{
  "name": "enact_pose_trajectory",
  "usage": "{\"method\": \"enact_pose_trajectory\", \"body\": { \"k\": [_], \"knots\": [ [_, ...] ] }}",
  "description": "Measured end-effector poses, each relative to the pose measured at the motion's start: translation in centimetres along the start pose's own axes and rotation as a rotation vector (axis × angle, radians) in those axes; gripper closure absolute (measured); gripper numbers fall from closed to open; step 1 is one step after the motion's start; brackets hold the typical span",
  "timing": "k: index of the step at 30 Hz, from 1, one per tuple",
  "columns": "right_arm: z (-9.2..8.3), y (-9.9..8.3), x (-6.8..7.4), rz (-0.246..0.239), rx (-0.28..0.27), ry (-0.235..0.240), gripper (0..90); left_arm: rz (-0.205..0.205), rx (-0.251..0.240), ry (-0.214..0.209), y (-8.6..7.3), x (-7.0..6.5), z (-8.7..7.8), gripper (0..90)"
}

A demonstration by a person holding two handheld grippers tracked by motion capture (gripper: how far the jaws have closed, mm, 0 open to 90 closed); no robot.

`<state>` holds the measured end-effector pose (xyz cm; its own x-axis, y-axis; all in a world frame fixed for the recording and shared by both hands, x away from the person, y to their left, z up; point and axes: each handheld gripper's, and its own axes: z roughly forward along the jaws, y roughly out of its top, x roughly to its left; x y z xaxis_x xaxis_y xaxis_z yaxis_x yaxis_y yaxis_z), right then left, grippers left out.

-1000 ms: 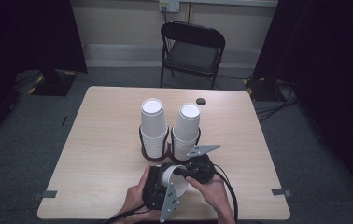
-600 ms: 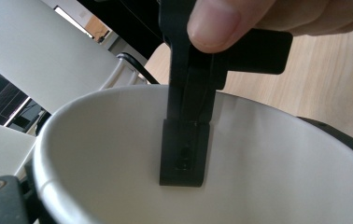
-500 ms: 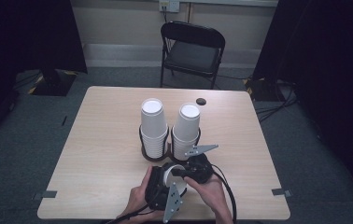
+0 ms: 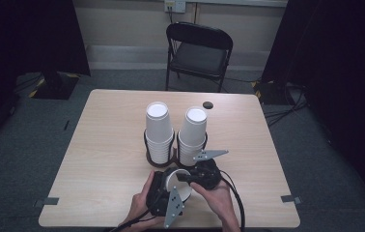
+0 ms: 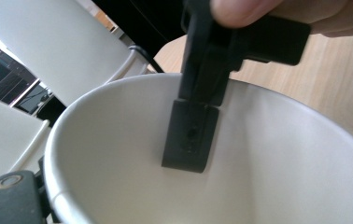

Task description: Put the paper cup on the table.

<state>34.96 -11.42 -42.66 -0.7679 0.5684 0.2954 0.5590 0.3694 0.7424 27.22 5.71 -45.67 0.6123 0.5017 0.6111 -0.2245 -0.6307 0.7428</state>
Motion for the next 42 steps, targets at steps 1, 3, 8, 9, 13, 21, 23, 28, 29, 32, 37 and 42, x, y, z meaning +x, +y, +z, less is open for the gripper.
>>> {"method": "enact_pose_trajectory", "body": {
  "k": [1, 3, 8, 9, 13, 21, 23, 28, 29, 32, 37, 42],
  "knots": [
    [0.0, 0.0, 0.0, 0.0, 0.0, 0.0, 79.0, 0.0, 0.0, 0.0, 0.0, 0.0, 0.0, 9.8],
    [-0.1, -0.2, 0.0, -0.005, -0.02, 0.007, 75.1, -0.016, 0.006, -0.001, -0.1, 0.3, -0.1, 9.8],
    [-0.5, -0.6, 0.0, 0.007, -0.094, -0.018, 69.6, -0.106, -0.007, 0.013, -0.4, 1.0, 0.1, 9.9],
    [-0.5, -0.6, 0.0, 0.007, -0.094, -0.018, 69.6, -0.106, -0.007, 0.013, -0.4, 1.0, 0.1, 9.9],
    [-0.9, -0.8, 0.1, 0.0, -0.137, -0.025, 65.3, -0.15, -0.005, 0.002, -0.6, 1.5, 0.0, 9.9],
    [-1.8, -1.8, -0.4, 0.033, -0.293, -0.016, 58.6, -0.259, 0.0, -0.016, -0.9, 2.1, -0.3, 9.6],
    [-2.2, -2.1, -0.4, 0.033, -0.324, -0.013, 56.5, -0.28, 0.001, -0.012, -1.2, 2.3, -0.3, 9.7],
    [-3.0, -2.6, -0.3, 0.015, -0.405, -0.02, 48.5, -0.363, 0.004, -0.014, -2.1, 3.0, -0.4, 9.7],
    [-3.0, -2.6, -0.3, 0.015, -0.405, -0.02, 48.5, -0.363, 0.004, -0.014, -2.1, 3.0, -0.4, 9.7],
    [-3.4, -3.1, -0.5, 0.007, -0.438, -0.057, 43.8, -0.417, -0.008, -0.025, -2.7, 3.7, -0.7, 9.7],
    [-3.7, -3.7, -0.7, 0.002, -0.483, -0.103, 40.4, -0.466, -0.002, -0.022, -3.5, 4.6, -0.9, 9.7],
    [-4.2, -4.9, -1.1, -0.002, -0.522, -0.17, 37.7, -0.54, -0.009, -0.014, -4.6, 5.8, -1.6, 9.7]
  ]
}}
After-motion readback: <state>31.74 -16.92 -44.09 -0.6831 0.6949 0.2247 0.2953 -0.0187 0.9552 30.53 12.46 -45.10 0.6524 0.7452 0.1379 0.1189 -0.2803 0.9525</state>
